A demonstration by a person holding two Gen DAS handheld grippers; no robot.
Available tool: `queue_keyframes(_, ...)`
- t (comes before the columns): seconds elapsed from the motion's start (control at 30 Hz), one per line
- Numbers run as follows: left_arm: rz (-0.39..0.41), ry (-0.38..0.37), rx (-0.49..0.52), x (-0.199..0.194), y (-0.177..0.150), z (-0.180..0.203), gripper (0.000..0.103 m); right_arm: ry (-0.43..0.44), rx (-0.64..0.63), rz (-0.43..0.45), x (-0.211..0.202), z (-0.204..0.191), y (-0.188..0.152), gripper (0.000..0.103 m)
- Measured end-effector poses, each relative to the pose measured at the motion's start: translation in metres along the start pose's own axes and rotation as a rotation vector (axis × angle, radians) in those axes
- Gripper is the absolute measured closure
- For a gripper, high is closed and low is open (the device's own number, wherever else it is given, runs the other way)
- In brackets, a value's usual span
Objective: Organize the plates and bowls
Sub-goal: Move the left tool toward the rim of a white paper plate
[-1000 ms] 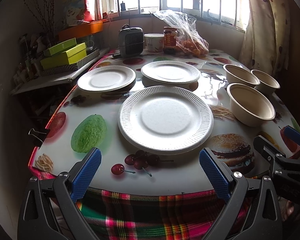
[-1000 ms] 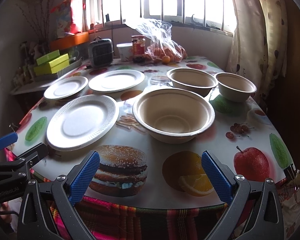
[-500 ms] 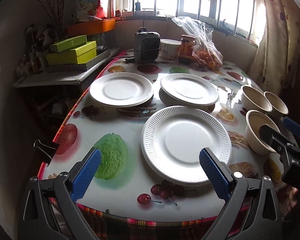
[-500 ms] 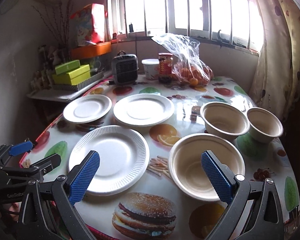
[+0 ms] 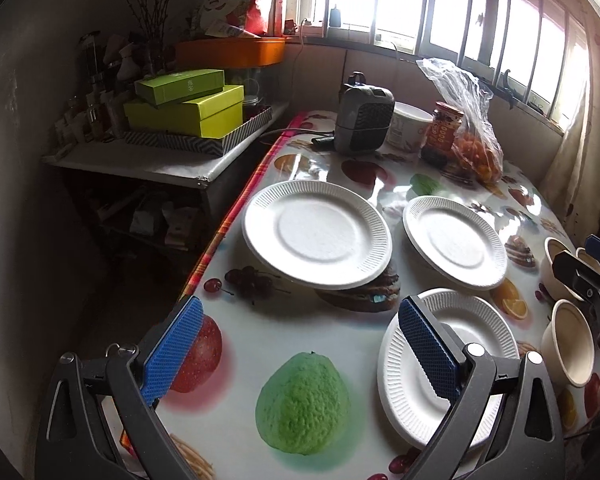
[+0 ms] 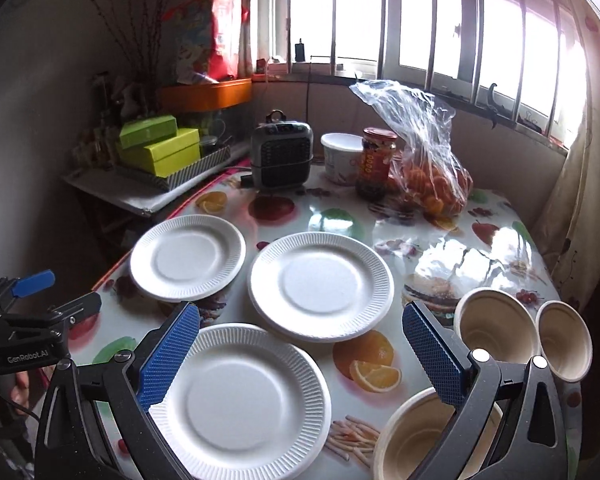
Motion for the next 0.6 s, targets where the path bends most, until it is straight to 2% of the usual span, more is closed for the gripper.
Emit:
queue_keyframes(0.4,-0.049,0.033,-0.017,0.051,0.034,-0.028,0.006,0.116,-0.010,-0.150,0.093,-0.011,0.036,0.000)
queue_keyframes(0.6,-0.117,0.016,-0.105,0.083,0.039,-0.042,0.006,0.180,-0.005,-0.202,0.143,-0.009,0.055,0.002)
Point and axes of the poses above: each gripper's, at about its wrist camera, not at the fingertips, and x roughly the way its jaws point, z to its right, y to its top, the point moved 9 cm from there along x, roughly the way its jaws point, and after that the axes turned 12 degrees about y, right-handed, at the moved point
